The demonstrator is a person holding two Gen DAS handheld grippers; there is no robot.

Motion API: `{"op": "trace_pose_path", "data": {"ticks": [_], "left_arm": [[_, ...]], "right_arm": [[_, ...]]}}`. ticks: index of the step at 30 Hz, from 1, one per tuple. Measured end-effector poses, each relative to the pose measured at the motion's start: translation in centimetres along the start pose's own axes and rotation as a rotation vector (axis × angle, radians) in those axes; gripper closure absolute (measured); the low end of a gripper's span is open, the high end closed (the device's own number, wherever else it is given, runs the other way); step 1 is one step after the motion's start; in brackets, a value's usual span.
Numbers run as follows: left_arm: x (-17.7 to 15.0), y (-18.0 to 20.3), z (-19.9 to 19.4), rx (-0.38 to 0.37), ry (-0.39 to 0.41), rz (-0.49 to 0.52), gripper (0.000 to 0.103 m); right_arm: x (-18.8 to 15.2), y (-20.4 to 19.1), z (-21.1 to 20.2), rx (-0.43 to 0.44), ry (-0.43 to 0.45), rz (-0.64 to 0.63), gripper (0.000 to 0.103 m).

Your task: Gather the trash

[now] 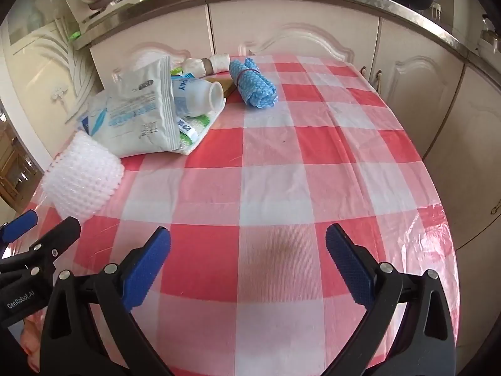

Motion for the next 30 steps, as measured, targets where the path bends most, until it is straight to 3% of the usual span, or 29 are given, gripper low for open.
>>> {"op": "trace_pose_path", "data": {"ticks": [5, 11, 18, 30], "left_arm": [[0.9, -2.0, -3.6, 0.033, 0.063, -0.022, 0.005], [0.3, -2.6, -8.2, 0.107, 0.148, -0.047, 0.005], [-0.4, -3.2, -12.9, 0.136, 0.221, -0.058, 0.005], [-0.6, -3.8, -17.9, 0.165, 0.32, -0.051, 0.005]], "right_arm": [[0.4, -0.8, -5.3, 0.004, 0.133, -0.015, 0.003], [1.4, -1.8, -12.0, 0.042, 0.282, -0.032, 0.003], [1.4, -3.6, -18.8, 0.098, 0.435, -0.072, 0.003], [1.1, -5.2, -26.7, 0.138, 0.629, -0.116, 0.003]]}}
Point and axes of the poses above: each gripper's, at about its wrist camera, not at the fingertips, and z roughly the way its jaws point, y to its right, x to its top, the point moved 5 cm from there along z, roughly the way its jaws point, and after that the axes turned 12 degrees about z, right-handed, at the moved point
